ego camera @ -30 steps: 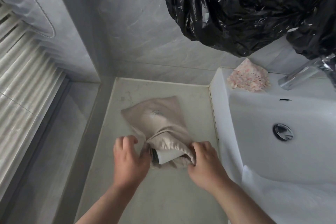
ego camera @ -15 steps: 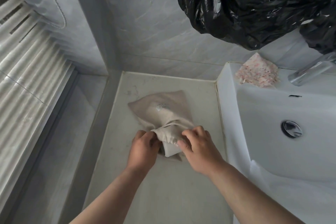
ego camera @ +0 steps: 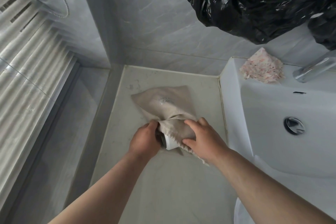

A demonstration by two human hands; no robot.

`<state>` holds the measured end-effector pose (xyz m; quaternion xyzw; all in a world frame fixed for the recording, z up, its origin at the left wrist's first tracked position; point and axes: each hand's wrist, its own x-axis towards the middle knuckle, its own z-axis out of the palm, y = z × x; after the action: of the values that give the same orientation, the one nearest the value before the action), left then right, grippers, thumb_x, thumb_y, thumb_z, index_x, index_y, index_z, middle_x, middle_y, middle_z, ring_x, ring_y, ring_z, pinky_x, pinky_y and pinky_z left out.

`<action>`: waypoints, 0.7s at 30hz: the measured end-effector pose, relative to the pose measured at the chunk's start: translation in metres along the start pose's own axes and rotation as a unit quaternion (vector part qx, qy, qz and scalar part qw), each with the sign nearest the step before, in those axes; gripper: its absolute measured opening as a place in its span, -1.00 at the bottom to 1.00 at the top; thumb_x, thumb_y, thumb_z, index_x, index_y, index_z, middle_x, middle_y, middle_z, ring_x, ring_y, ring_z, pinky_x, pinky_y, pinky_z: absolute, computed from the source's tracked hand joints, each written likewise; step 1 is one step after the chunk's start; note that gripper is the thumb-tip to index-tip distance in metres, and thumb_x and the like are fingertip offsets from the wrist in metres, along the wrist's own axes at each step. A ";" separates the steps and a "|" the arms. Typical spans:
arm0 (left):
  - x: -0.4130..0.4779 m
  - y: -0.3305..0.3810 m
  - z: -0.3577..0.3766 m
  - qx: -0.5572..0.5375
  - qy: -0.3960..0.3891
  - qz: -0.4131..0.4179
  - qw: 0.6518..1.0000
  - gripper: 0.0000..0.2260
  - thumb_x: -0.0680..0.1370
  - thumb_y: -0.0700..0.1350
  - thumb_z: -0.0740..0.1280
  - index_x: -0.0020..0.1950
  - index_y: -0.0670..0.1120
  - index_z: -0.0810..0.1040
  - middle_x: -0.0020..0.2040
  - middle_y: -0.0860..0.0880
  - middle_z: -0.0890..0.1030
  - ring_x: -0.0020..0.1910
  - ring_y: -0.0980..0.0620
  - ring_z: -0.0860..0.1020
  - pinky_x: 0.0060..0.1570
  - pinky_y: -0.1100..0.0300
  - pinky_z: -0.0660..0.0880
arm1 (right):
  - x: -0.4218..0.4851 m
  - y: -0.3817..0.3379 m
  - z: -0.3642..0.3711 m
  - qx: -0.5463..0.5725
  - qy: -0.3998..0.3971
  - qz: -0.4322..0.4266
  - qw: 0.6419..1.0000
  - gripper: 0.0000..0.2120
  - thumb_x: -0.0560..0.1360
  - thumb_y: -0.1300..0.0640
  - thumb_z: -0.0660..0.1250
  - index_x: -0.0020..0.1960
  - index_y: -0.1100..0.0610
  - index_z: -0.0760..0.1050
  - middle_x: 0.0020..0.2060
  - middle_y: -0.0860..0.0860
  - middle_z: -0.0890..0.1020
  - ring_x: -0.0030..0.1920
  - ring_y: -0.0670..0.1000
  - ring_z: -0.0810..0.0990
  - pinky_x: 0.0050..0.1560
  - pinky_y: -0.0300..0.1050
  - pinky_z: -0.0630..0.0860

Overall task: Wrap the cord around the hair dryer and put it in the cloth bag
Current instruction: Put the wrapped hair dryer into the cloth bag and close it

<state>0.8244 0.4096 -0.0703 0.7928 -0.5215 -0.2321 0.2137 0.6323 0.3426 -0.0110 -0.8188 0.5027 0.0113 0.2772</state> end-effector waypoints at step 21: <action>-0.032 -0.027 -0.040 -0.154 0.064 0.047 0.985 -0.93 0.21 -0.23 0.19 -0.46 -0.22 0.38 -0.43 -0.10 0.42 -0.38 -0.02 0.41 -0.37 0.07 0.32 | -0.006 -0.007 0.019 0.134 0.123 0.116 0.977 -0.47 0.48 0.02 0.37 0.42 0.04 0.34 0.21 0.09 0.41 0.17 0.15 0.52 0.13 -0.08 0.47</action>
<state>0.8565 0.4531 -0.0489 0.7381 -0.5015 -0.2482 0.3769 0.6403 0.3591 -0.0222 -0.7056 0.6213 -0.1247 0.3171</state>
